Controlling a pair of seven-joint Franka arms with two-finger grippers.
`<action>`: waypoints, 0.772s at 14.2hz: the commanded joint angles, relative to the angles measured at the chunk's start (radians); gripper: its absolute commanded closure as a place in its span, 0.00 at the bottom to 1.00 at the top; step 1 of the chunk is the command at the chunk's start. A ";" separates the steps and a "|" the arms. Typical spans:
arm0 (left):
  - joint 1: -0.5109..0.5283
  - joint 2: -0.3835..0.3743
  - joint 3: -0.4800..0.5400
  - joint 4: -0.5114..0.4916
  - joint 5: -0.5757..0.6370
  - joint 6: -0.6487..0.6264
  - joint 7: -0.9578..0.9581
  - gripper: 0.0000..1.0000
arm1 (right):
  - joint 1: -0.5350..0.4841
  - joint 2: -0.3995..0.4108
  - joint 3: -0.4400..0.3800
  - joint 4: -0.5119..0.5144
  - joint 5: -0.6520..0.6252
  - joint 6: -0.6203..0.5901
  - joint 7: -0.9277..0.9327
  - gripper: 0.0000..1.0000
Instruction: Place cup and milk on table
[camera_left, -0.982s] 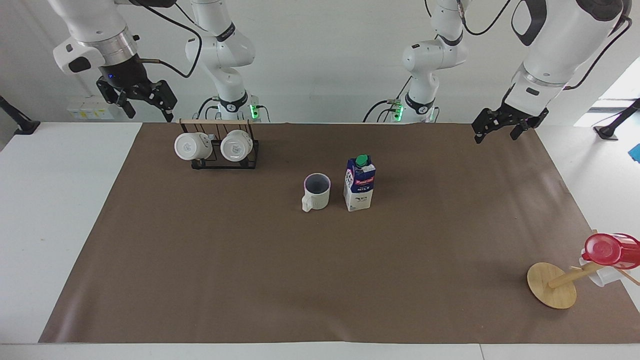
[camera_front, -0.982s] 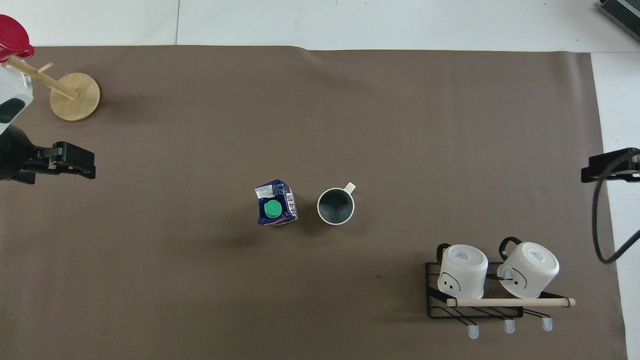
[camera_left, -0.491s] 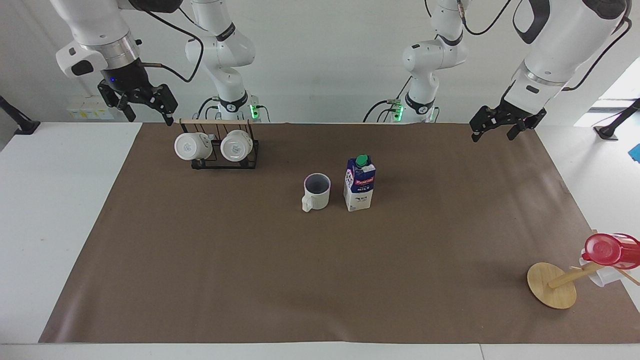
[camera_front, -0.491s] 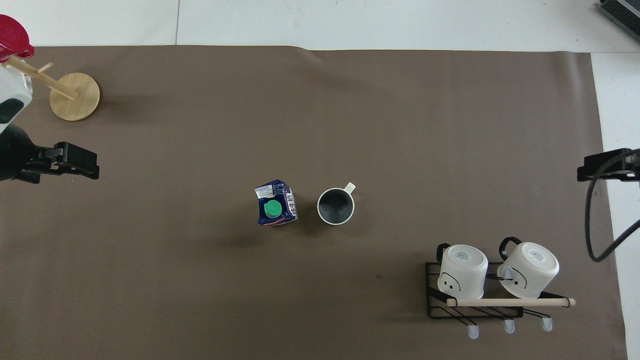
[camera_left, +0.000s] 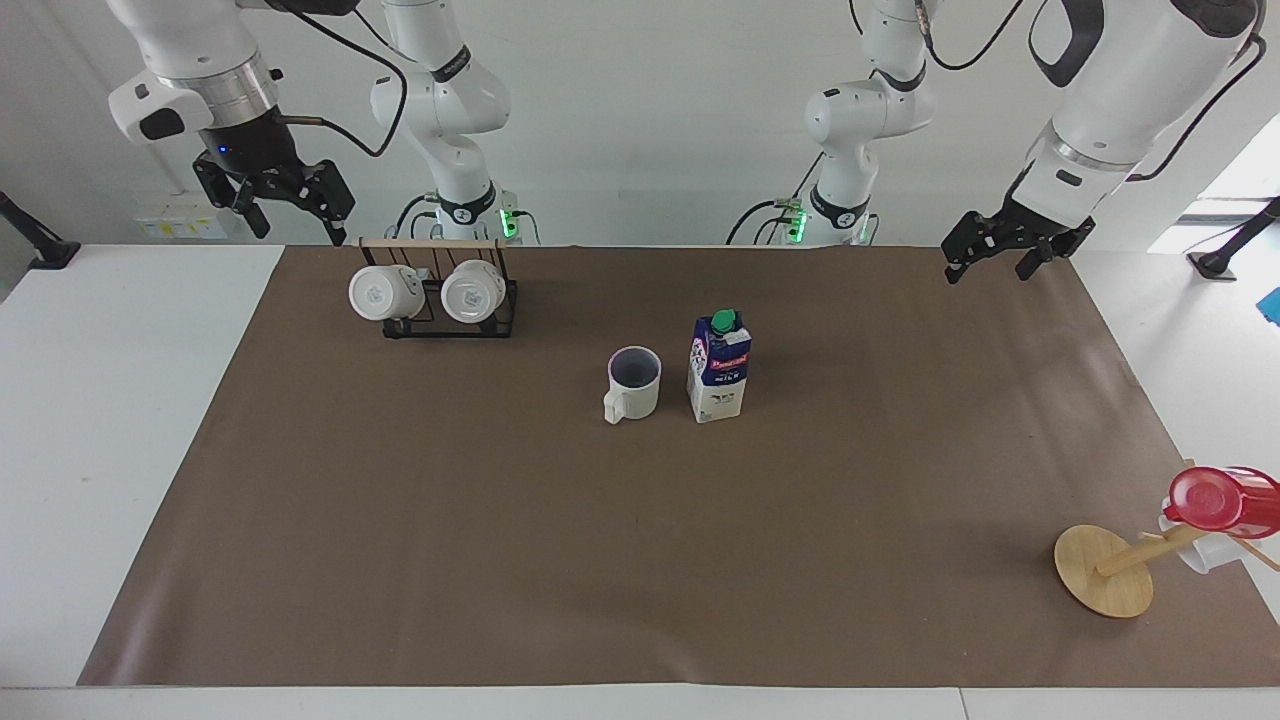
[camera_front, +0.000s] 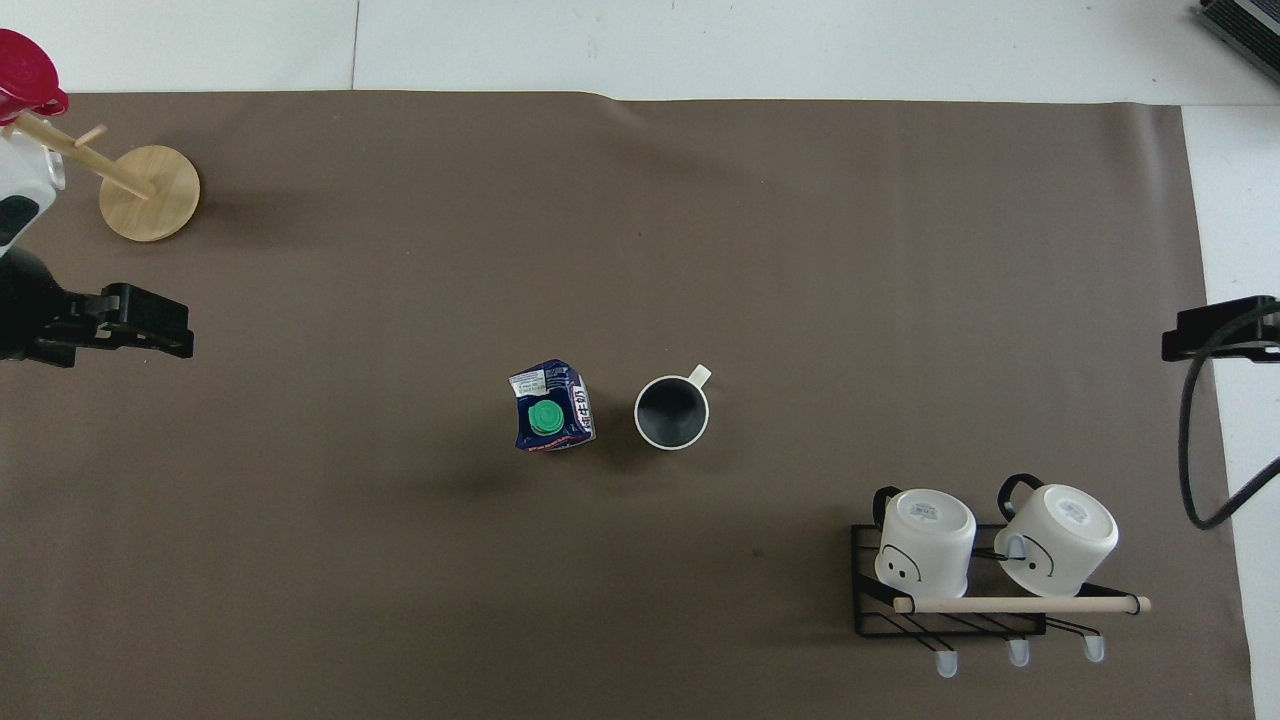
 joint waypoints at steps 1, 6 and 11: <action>0.016 -0.014 0.008 0.005 -0.014 -0.022 0.015 0.00 | 0.000 -0.014 0.016 0.001 0.005 -0.017 0.016 0.00; 0.016 -0.017 0.008 0.005 -0.014 -0.020 0.015 0.00 | -0.001 -0.023 0.018 0.002 0.010 -0.012 0.007 0.00; 0.016 -0.017 0.007 0.005 -0.014 -0.020 0.015 0.00 | -0.004 -0.023 0.010 0.002 0.008 -0.014 0.012 0.00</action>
